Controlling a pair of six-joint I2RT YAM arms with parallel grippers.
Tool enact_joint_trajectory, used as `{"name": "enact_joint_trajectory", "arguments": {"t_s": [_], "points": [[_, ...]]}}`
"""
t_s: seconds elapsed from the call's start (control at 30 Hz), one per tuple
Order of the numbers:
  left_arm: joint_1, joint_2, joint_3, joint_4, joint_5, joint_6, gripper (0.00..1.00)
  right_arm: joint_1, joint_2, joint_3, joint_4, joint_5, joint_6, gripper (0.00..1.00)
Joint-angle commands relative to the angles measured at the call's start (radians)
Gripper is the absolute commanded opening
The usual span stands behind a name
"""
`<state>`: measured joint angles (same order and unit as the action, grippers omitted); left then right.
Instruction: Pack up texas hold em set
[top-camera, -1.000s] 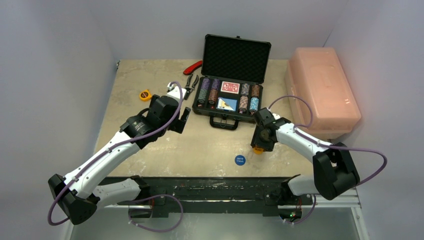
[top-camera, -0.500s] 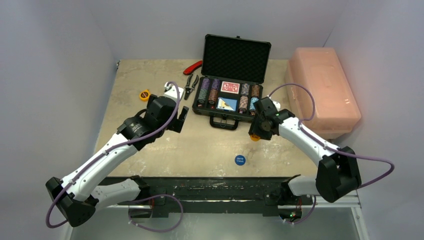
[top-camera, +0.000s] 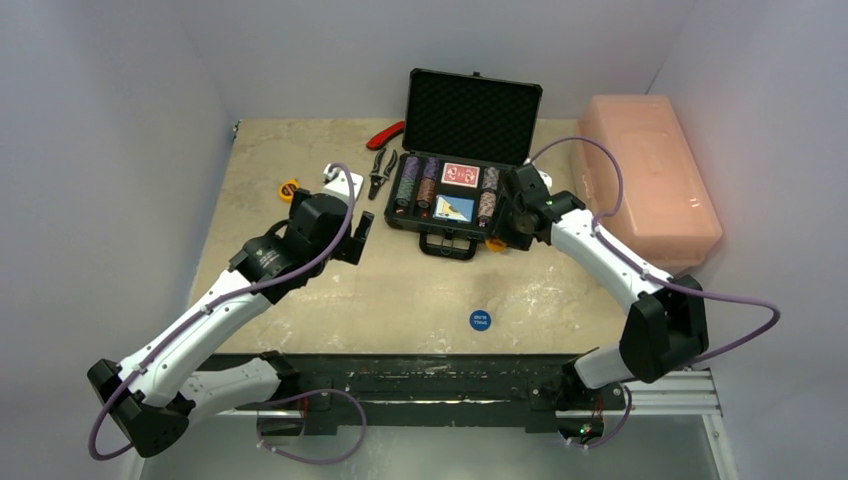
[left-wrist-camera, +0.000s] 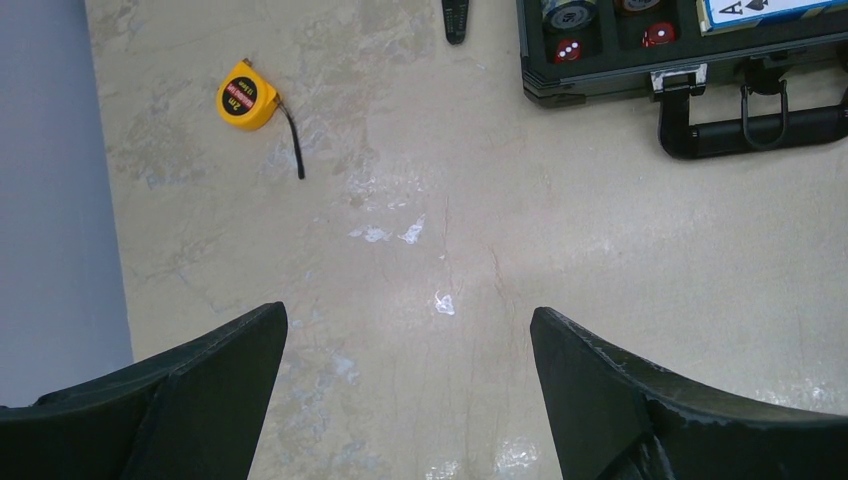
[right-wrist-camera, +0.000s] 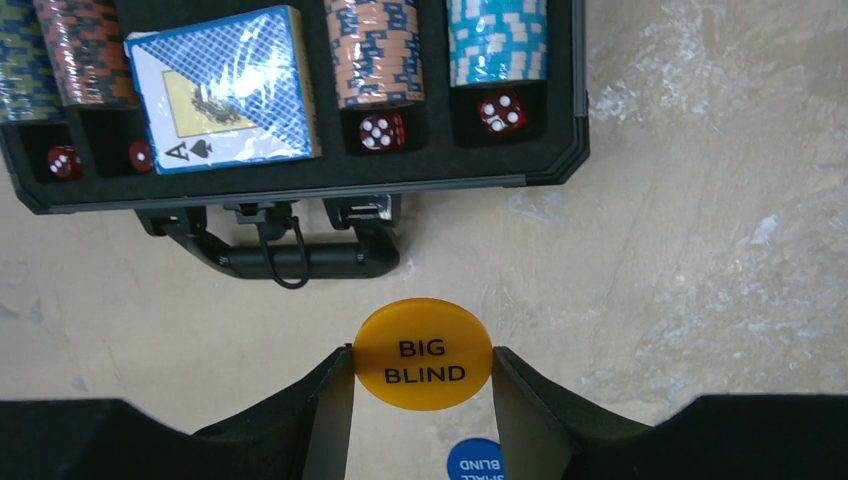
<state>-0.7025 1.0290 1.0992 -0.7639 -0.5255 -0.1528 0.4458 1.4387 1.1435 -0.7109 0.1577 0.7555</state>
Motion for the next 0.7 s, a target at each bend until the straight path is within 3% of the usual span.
{"name": "enact_joint_trajectory", "arguments": {"t_s": [0.0,0.67], "points": [[0.004,-0.021,-0.002,0.033,-0.021,0.016,0.92,-0.001,0.033,0.1,0.038,-0.026,-0.013,0.0],[0.003,-0.02,0.001,0.031,-0.016,0.019,0.91,-0.002,0.302,0.44,0.078,-0.038,-0.011,0.0]]}}
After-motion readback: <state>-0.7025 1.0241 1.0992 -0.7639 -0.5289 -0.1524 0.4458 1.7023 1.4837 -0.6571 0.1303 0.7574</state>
